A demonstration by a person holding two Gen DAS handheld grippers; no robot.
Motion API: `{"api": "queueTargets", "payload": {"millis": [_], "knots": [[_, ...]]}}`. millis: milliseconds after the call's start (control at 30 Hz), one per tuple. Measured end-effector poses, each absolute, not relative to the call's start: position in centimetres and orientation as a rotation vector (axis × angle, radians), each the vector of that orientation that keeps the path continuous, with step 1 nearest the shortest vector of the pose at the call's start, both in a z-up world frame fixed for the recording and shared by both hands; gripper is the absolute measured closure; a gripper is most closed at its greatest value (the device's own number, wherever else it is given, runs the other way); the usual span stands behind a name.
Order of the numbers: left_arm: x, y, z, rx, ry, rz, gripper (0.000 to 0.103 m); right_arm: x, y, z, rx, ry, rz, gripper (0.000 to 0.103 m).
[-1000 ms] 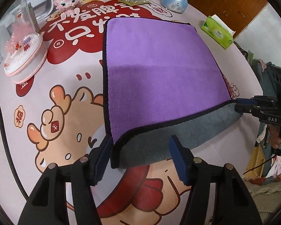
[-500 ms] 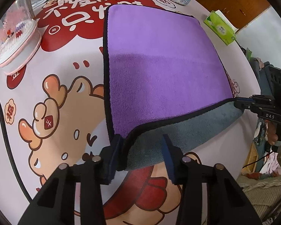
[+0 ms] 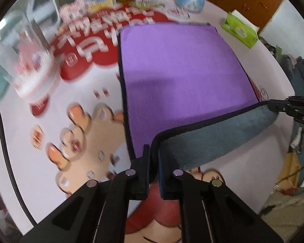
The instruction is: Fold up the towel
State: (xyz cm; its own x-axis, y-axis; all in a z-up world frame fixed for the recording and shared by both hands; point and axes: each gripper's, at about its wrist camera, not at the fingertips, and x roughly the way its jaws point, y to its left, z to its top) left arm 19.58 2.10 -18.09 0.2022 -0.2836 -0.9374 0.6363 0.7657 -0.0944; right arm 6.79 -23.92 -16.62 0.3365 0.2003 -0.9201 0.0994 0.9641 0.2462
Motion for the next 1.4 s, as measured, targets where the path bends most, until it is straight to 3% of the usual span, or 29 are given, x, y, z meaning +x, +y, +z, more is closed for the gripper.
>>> {"api": "queueTargets", "payload": {"millis": [400,867,1000,1067,1100,1133,1167,1400], "knots": [[29.6,-4.2,-14.5,0.357,0.971,-0.419,0.098,16.0,-28.8,-11.2,0.193,0.962,-0.102,0.099],[38.3,-10.7,-18.8,0.389,0.941,-0.280,0.098,25.5,-32.6,-16.1,0.176,0.965,-0.242,0.099],[38.9,-11.6,-20.1,0.390,0.967,-0.270,0.094,26.2,-33.0,-17.5,0.167,0.999,-0.243,0.098],[38.9,-11.5,-20.7,0.380,0.991,-0.254,0.069,26.3,-33.2,-17.8,0.173,1.007,-0.238,0.089],[38.8,-11.3,-20.8,0.364,0.999,-0.252,0.041,26.4,-33.2,-17.8,0.173,1.006,-0.238,0.083],[38.8,-11.0,-20.8,0.336,1.000,-0.252,0.019,26.3,-33.2,-17.7,0.176,1.000,-0.240,0.067],[38.7,-10.7,-20.7,0.318,0.996,-0.249,0.013,26.1,-33.3,-17.5,0.182,0.986,-0.249,0.058],[38.2,-9.6,-19.2,0.249,1.034,-0.256,0.011,25.0,-32.4,-15.5,0.264,0.938,-0.248,0.058]]}}
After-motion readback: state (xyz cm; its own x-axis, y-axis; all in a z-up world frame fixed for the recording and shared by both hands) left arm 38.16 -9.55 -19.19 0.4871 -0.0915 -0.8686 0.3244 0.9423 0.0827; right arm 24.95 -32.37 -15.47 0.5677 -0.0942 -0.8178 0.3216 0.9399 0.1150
